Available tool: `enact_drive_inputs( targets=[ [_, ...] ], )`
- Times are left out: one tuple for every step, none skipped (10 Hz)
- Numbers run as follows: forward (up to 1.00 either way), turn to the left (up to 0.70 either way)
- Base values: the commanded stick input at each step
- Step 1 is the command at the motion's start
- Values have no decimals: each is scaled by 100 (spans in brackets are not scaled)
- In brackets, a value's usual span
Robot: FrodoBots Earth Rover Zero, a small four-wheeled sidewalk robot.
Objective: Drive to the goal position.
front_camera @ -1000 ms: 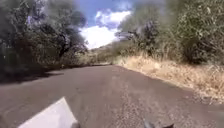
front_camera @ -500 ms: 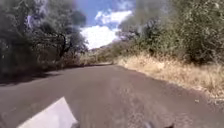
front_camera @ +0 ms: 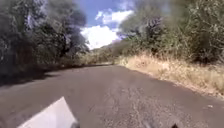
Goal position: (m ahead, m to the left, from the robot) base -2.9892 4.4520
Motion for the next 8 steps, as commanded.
enact_drive_inputs(
  targets=[
    [50, 0],
    [50, 0],
    [50, 0],
    [50, 0],
    [50, 0],
    [50, 0],
    [50, 0],
    [50, 0]
  ],
)
